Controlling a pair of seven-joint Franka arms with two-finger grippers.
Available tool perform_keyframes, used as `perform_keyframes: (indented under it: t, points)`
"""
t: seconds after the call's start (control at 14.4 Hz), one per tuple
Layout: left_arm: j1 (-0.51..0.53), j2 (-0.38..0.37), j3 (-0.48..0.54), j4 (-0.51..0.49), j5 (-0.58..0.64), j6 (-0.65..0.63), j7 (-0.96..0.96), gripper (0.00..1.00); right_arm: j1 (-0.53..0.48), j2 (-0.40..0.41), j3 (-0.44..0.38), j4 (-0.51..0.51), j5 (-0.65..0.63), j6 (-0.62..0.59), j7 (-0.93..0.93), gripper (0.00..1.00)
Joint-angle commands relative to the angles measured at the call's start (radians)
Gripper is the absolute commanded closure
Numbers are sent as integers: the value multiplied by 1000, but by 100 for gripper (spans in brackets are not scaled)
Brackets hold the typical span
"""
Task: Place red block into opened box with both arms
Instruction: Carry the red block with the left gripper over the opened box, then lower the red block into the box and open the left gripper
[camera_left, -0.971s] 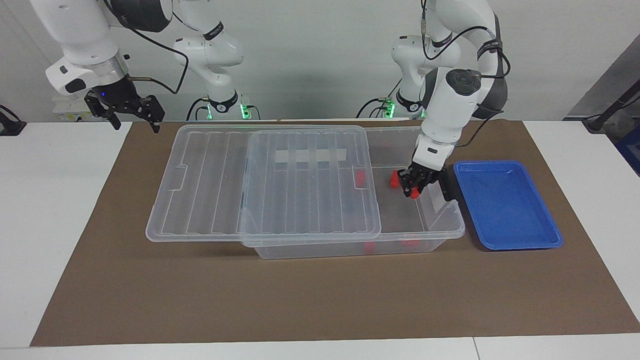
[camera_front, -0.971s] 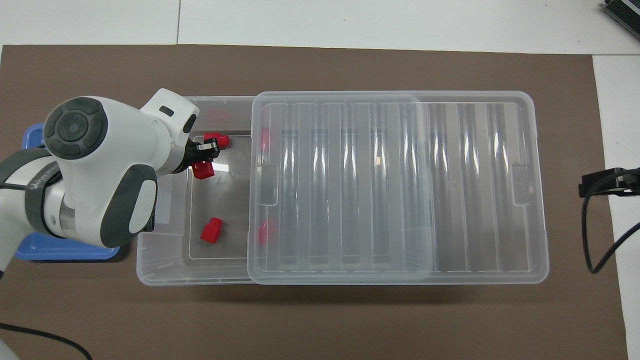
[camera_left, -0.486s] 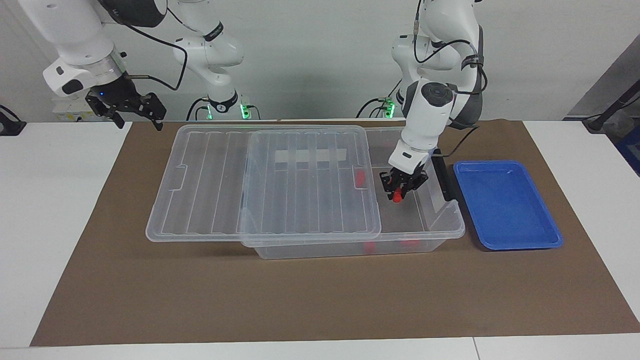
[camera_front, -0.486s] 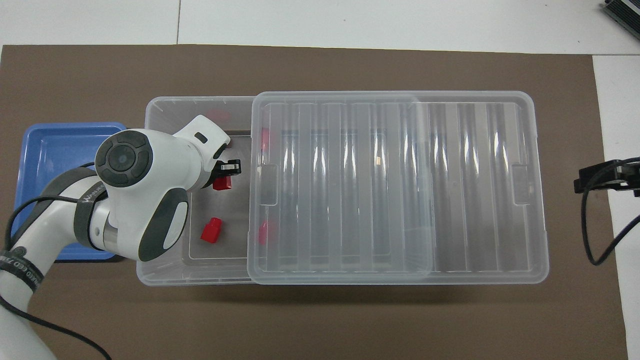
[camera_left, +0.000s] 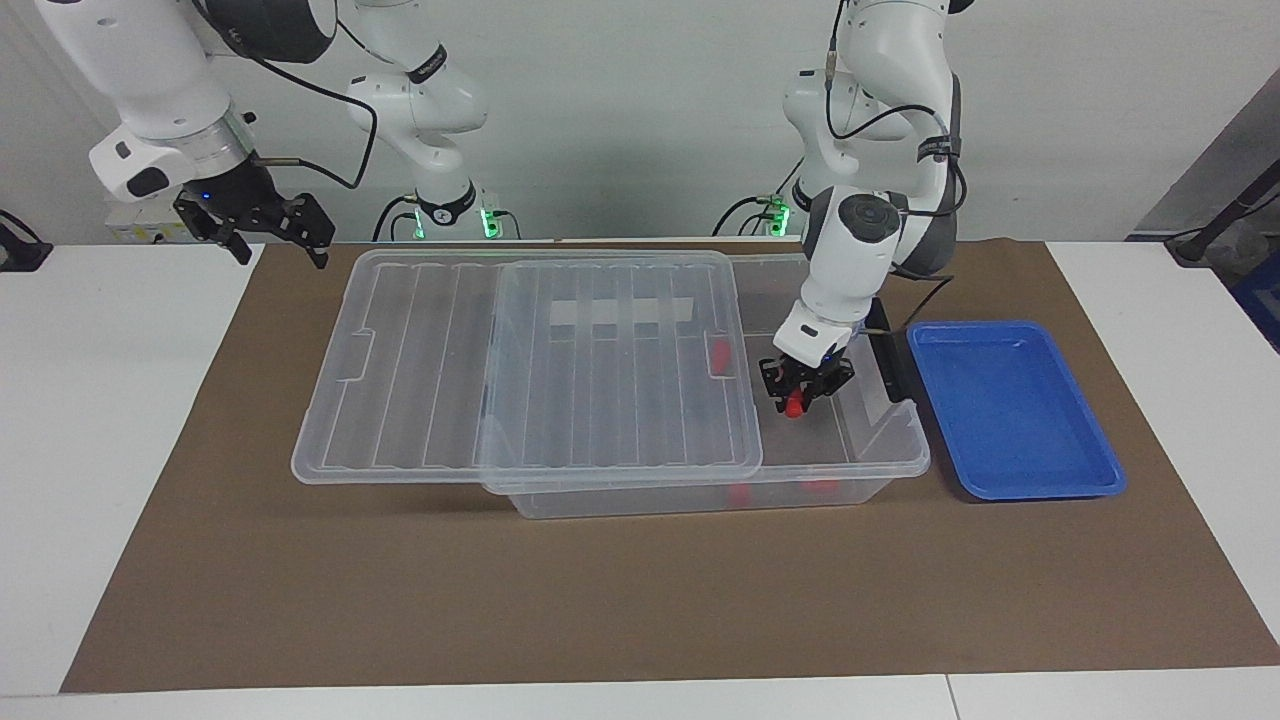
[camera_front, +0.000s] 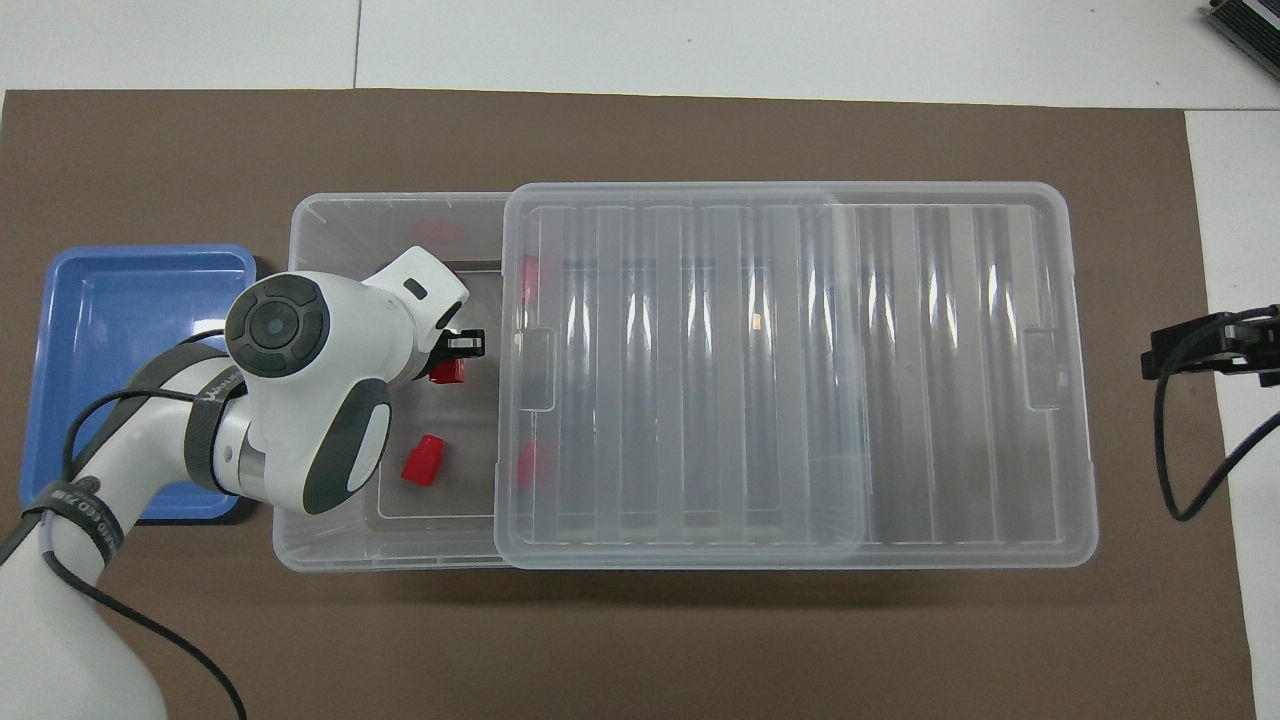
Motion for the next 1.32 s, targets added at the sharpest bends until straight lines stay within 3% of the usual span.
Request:
perform_keyframes:
  t: [0.0, 0.42, 1.25]
  points:
    - [1, 0, 8, -43, -4, 65, 28, 100, -2, -4, 2, -6, 13, 11, 19, 0]
    - [18, 57, 9, -54, -4, 125, 51, 100, -2, -5, 2, -12, 13, 11, 17, 0]
    - [21, 54, 11, -117, -3, 169, 53, 100, -2, -8, 1, -13, 14, 13, 19, 0]
